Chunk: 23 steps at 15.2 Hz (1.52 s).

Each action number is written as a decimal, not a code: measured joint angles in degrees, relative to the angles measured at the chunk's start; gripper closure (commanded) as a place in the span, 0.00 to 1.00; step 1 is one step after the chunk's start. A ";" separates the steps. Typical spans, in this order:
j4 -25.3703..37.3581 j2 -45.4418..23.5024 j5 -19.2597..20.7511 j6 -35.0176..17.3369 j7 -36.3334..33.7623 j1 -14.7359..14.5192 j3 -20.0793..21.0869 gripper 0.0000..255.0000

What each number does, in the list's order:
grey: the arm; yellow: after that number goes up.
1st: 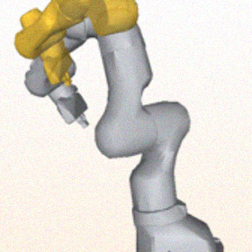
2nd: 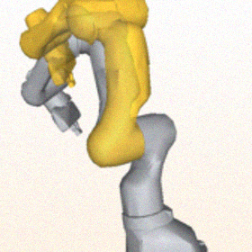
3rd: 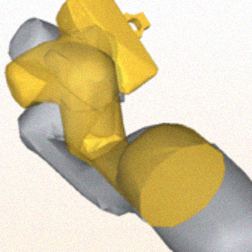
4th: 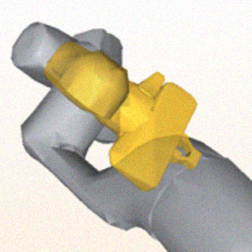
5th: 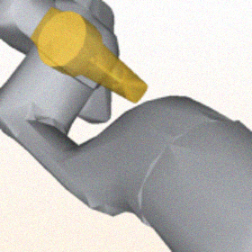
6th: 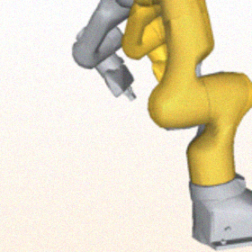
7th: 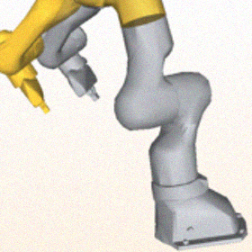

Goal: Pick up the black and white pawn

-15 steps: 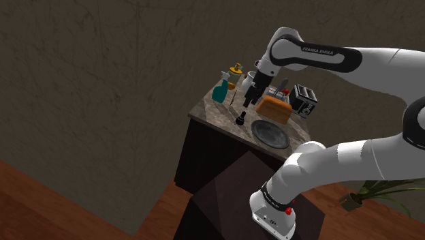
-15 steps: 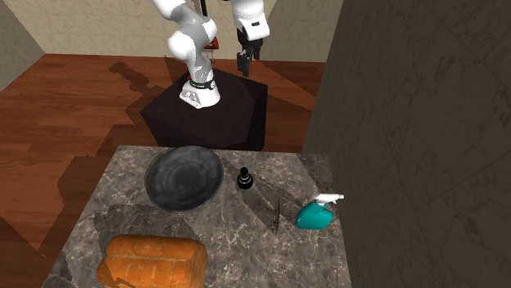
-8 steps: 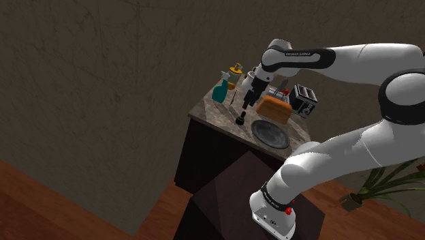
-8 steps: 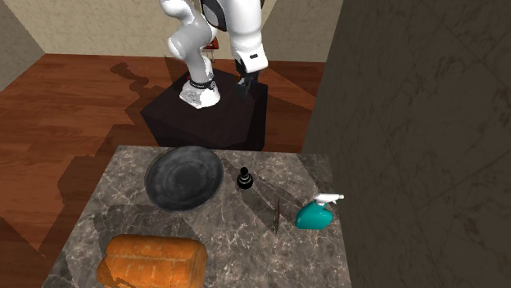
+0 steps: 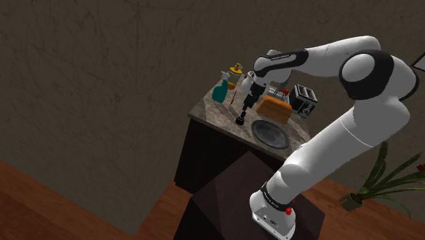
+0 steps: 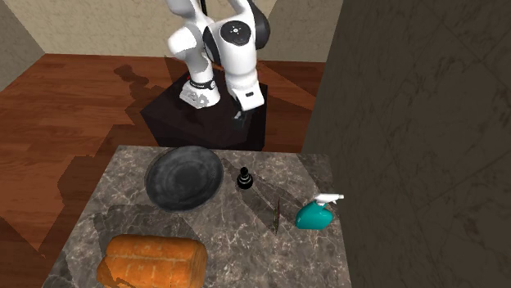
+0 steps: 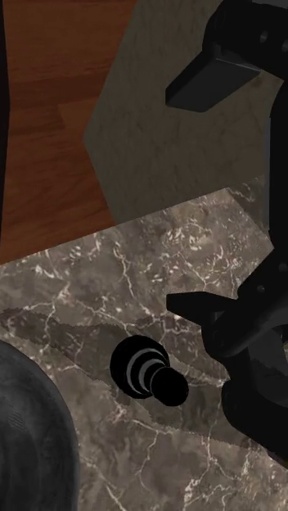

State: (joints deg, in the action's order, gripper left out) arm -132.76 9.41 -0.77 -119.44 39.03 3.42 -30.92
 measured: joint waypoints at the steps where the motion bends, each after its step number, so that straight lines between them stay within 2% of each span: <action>1: 1.16 -2.24 -1.10 -0.76 1.81 0.08 -0.84 0.00; 6: 7.44 -14.11 -8.37 -4.05 10.91 1.42 -3.20 0.00; 12: 18.52 -29.29 -17.93 -4.90 20.65 6.73 -1.98 0.00; 20: 19.03 -34.15 -21.37 -8.32 23.68 8.71 -0.35 0.00; 21: 18.98 -34.31 -21.50 -8.50 23.79 8.77 -0.28 1.00; 23: 18.99 -34.42 -21.60 -8.63 23.89 8.83 -0.24 1.00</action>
State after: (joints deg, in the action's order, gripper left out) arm -113.77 -25.01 -22.38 -128.07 62.92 12.25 -31.15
